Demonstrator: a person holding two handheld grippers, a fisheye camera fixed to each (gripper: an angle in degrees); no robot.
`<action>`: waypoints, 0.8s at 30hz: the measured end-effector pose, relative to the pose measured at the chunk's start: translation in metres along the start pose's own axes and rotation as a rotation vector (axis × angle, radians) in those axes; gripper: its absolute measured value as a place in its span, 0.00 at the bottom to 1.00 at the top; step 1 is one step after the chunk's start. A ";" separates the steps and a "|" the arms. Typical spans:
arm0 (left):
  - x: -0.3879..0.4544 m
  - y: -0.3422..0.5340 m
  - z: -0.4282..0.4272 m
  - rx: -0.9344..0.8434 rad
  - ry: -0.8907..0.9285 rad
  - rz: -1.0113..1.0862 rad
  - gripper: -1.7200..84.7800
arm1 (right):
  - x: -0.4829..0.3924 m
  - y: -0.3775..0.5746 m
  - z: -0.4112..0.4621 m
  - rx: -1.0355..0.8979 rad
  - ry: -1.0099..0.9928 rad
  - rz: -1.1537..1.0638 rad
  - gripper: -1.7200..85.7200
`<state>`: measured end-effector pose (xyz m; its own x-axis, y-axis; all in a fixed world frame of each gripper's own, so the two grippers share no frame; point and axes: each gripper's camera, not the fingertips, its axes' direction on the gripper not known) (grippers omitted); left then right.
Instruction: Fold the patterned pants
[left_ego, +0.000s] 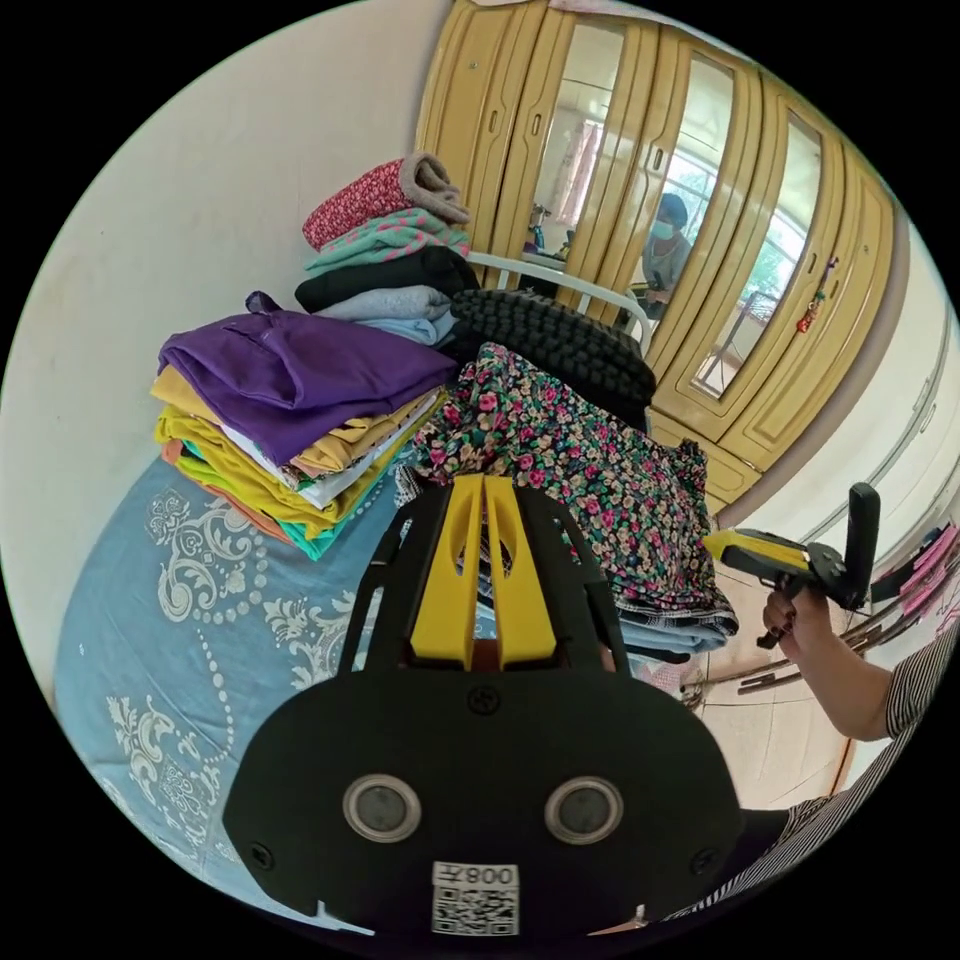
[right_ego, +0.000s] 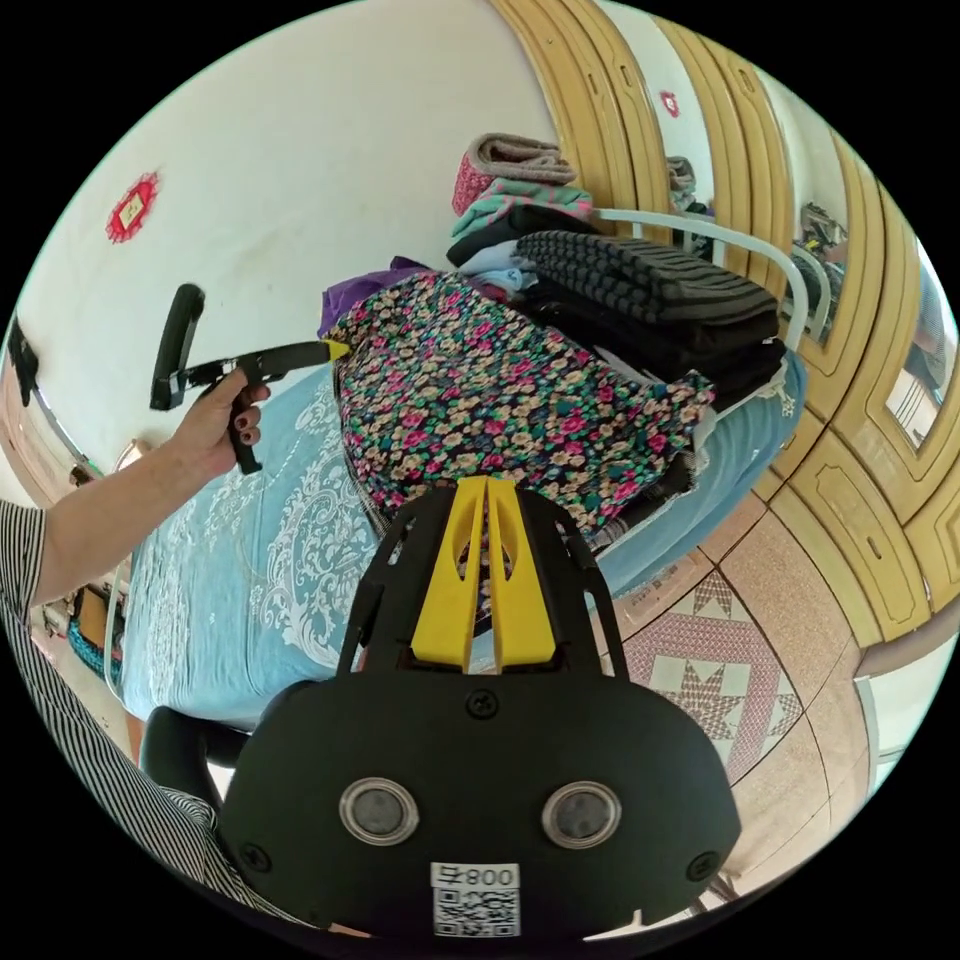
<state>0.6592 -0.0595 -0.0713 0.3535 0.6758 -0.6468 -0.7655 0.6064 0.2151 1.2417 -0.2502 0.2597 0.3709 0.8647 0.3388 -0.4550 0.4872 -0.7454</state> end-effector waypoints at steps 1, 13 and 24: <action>0.000 0.000 -0.001 0.011 0.001 0.001 0.02 | 0.009 -0.009 -0.002 0.025 0.026 0.023 0.02; -0.017 -0.015 0.049 -0.109 -0.106 0.049 0.02 | 0.082 -0.091 0.073 -0.063 0.046 0.255 0.02; -0.036 0.012 0.011 0.040 -0.023 0.013 0.02 | 0.009 -0.126 0.045 0.097 0.020 0.109 0.02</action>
<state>0.6433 -0.0724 -0.0379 0.3563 0.6932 -0.6265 -0.7482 0.6133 0.2530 1.2660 -0.2984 0.3819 0.3308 0.9108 0.2470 -0.5689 0.4013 -0.7178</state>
